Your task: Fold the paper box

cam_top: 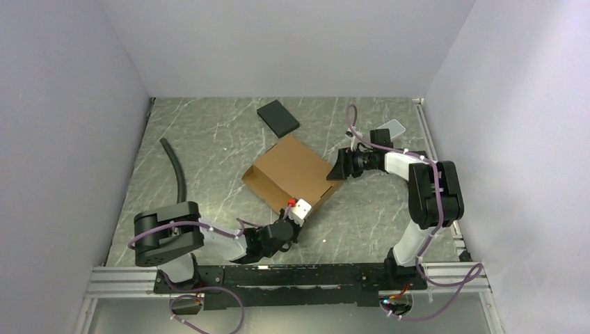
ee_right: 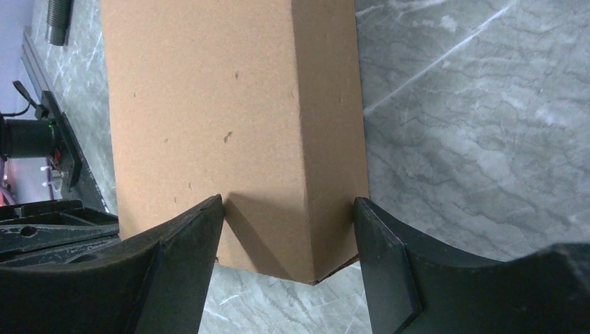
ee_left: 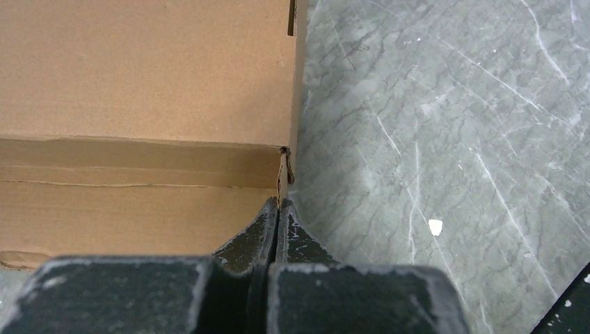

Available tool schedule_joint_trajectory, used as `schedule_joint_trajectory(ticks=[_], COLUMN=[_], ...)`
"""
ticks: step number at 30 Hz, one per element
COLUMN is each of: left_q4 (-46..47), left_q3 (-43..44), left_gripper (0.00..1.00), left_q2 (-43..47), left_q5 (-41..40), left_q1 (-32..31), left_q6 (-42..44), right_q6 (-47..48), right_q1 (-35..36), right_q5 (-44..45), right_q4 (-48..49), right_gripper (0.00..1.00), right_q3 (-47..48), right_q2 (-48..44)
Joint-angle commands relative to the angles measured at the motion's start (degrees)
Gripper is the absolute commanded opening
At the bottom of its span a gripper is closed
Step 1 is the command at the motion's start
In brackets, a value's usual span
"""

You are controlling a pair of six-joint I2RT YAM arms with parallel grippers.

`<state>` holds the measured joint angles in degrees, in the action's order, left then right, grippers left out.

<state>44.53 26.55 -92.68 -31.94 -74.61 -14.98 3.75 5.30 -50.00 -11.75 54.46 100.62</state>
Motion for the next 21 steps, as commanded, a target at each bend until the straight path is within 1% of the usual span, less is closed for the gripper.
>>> schedule_joint_trajectory(ticks=[1, 5, 11, 14, 17, 21], left_q4=[-6.19, -13.84, -21.40, -25.12, -30.56, -40.09], left_q3=[4.29, 7.92, 14.15, 15.67, 15.59, 13.62], left_gripper=[0.00, 0.00, 0.00, 0.19, 0.40, 0.66], left_q2=[3.77, 4.70, 4.18, 6.15, 11.31, 20.55], left_q5=[3.20, 8.29, 14.14, 14.53, 14.85, 16.29], left_q1=[2.42, 5.45, 8.29, 8.84, 9.63, 12.63], left_q6=[-2.73, -5.36, -6.76, -8.22, -11.16, -19.34], right_q6=[1.97, 2.12, 1.91, 1.96, 1.90, 1.95], right_q1=[1.63, 2.40, 2.87, 2.64, 2.27, 2.14], right_q5=[-0.58, -0.37, 1.45, 3.13, 3.77, 3.80], right_q4=[-1.48, -1.61, -1.70, -1.79, -1.72, -2.03], right_gripper=[0.70, 0.68, 0.68, 0.68, 0.68, 0.68], right_q3=[1.62, 1.71, 1.79, 1.88, 1.93, 2.12], right_q2=[-0.02, 0.04, 0.36, 0.38, 0.41, 0.68])
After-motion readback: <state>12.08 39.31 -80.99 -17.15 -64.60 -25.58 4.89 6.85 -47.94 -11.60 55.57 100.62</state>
